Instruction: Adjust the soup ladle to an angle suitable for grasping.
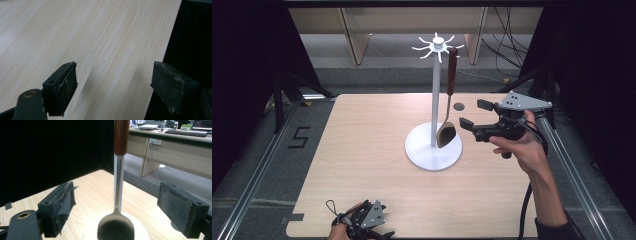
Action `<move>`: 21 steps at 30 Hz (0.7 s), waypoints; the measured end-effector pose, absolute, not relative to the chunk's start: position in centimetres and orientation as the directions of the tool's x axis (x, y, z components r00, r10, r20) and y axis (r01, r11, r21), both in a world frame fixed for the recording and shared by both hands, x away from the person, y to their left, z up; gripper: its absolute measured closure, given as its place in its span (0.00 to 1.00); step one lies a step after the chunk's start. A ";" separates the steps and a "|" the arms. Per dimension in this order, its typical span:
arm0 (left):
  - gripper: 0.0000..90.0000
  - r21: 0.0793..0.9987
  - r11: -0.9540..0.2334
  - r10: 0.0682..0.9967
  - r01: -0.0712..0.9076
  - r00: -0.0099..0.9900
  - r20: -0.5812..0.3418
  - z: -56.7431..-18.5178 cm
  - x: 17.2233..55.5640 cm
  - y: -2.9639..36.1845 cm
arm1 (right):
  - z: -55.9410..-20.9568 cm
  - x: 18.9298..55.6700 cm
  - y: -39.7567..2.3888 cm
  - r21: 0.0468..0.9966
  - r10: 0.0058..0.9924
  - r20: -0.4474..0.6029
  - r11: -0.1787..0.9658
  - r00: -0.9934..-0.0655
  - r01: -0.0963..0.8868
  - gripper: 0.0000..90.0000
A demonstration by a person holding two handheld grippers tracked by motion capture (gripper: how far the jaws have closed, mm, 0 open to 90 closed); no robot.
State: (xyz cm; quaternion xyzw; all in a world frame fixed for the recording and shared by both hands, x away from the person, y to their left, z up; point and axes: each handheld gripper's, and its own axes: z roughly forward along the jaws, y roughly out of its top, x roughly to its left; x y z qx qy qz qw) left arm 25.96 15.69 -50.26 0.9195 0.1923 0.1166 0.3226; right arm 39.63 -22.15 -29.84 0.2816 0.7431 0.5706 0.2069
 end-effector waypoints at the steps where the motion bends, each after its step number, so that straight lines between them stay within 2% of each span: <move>1: 0.22 0.638 -0.717 0.429 0.279 0.899 0.089 -50.3 26.0 15.7 | -30.0 39.6 -22.3 0.966 0.656 0.007 0.191 -0.754 0.175 0.17; 14: 0.22 0.640 -0.715 0.430 0.280 0.899 0.087 -50.2 26.0 15.7 | -32.2 39.2 -23.0 0.959 0.667 0.052 0.174 -0.743 0.223 0.17; 16: 0.22 0.641 -0.715 0.430 0.280 0.898 0.088 -50.2 26.0 15.7 | -32.4 39.4 -23.0 0.963 0.667 0.027 0.183 -0.744 0.199 0.17; 17: 0.22 0.643 -0.713 0.432 0.281 0.898 0.086 -50.3 26.0 15.7 | -32.4 39.2 -22.9 0.960 0.676 0.055 0.166 -0.735 0.225 0.17; 21: 0.22 0.636 -0.719 0.430 0.279 0.898 0.092 -50.2 26.0 15.7 | -32.6 39.2 -23.0 0.960 0.666 0.047 0.176 -0.745 0.218 0.17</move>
